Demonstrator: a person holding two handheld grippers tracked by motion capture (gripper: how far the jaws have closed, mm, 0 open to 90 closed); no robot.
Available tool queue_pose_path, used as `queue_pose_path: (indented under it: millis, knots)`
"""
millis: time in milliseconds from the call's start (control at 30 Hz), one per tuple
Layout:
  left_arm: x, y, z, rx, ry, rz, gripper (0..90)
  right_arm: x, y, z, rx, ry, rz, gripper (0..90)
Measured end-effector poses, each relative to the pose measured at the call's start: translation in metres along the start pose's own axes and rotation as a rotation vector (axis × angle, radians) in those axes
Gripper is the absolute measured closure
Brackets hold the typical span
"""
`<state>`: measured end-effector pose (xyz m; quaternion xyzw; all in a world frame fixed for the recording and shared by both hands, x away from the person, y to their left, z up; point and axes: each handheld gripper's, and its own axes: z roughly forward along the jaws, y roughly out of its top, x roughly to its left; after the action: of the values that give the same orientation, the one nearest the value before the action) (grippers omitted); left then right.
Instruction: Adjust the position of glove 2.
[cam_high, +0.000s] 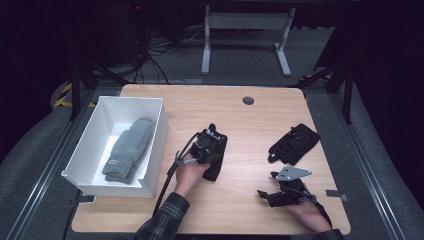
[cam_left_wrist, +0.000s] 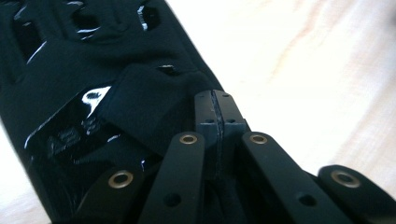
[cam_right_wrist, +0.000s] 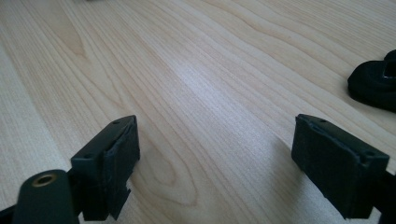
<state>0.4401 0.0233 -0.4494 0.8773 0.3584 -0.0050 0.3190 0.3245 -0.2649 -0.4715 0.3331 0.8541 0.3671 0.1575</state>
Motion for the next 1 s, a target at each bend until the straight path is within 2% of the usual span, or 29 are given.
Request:
queue_pose_path:
  millis: [167,267,367,433,533,633,700,800,1000]
  knots:
    - [-0.016,-0.003,0.003,-0.01,-0.046,0.022,90.0,0.0,0.0,0.0,0.0,0.0,0.0,15.9]
    - [-0.018,-0.001,-0.004,-0.043,-0.061,0.022,90.0,0.0,0.0,0.0,0.0,0.0,-0.001,15.9]
    - [-0.012,0.0,-0.019,-0.055,-0.037,0.021,90.0,0.0,0.0,0.0,0.0,0.0,0.0,15.9]
    - [-0.009,0.0,-0.023,-0.054,-0.026,0.018,90.0,0.0,0.0,0.0,0.0,0.0,0.0,15.8]
    - [0.002,-0.006,-0.029,-0.033,0.009,0.01,90.0,0.0,0.0,0.0,0.0,0.0,0.0,15.8]
    - [0.011,-0.015,-0.03,-0.016,0.012,-0.004,90.0,0.0,0.0,0.0,0.0,0.0,0.0,15.8]
    - [0.013,-0.017,-0.029,-0.01,0.012,-0.004,90.0,0.0,0.0,0.0,0.0,0.0,0.0,15.8]
    - [0.014,-0.022,-0.021,0.028,-0.003,0.009,90.0,0.0,0.0,0.0,0.0,0.0,0.0,15.8]
    - [0.007,-0.027,-0.021,0.042,-0.047,0.052,90.0,0.0,0.0,0.0,0.0,0.0,0.0,15.8]
